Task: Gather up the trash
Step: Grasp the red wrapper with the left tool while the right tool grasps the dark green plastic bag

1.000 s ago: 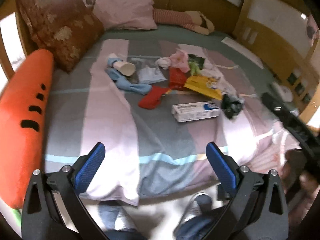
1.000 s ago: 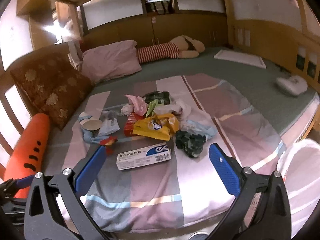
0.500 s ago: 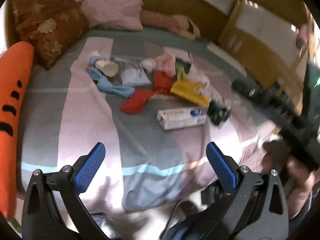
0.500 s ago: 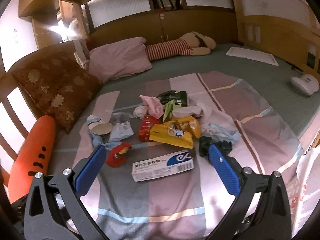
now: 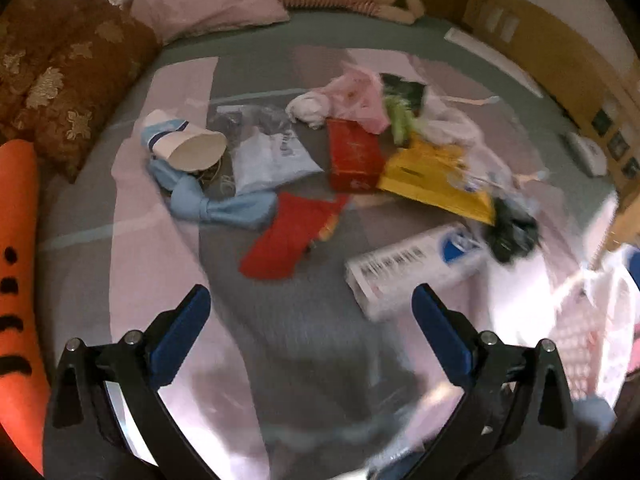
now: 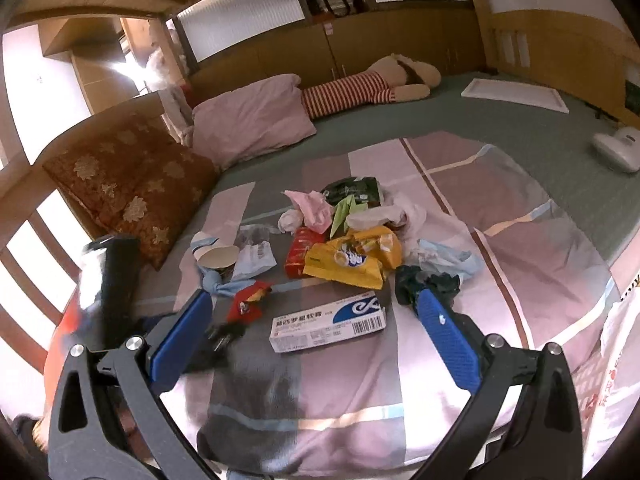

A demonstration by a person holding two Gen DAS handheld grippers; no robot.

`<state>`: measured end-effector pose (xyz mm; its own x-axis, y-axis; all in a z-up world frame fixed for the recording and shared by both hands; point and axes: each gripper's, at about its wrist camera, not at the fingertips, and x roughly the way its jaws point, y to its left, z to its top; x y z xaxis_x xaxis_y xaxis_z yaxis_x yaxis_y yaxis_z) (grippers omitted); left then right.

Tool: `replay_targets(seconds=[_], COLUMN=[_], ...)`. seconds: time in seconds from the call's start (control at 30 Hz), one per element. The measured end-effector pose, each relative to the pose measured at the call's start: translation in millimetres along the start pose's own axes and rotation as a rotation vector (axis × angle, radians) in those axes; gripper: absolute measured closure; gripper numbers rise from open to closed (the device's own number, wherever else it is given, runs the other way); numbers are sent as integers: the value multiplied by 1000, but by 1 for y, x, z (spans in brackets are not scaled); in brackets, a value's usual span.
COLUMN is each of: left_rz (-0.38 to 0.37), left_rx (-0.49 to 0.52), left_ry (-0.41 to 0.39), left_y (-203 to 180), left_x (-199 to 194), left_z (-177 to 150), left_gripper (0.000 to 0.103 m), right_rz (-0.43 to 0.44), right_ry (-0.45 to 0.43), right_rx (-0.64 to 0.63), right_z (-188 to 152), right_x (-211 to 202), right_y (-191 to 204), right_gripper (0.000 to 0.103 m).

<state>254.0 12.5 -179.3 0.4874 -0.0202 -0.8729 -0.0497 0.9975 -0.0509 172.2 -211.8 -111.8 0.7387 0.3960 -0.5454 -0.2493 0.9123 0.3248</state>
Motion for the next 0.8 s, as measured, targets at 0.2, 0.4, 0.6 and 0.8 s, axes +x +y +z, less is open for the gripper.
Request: replay_targets(seconds=[0.2, 0.4, 0.6, 0.8], left_rz=[14, -90, -84, -148], left_rx=[-70, -91, -177, -143], left_ry=[97, 20, -227, -135], left_y=[11, 6, 39, 57], left_x=[60, 24, -69, -45], left_z=[17, 25, 17, 19], left_gripper=[28, 97, 98, 10], right_rz=[-2, 14, -5, 9], right_ry=[41, 85, 93, 119], right_rx=[-26, -119, -257, -128], right_z=[-7, 12, 56, 77], right_x=[1, 20, 69, 91], right_y=[-4, 7, 33, 11], right_gripper=[4, 9, 11, 15])
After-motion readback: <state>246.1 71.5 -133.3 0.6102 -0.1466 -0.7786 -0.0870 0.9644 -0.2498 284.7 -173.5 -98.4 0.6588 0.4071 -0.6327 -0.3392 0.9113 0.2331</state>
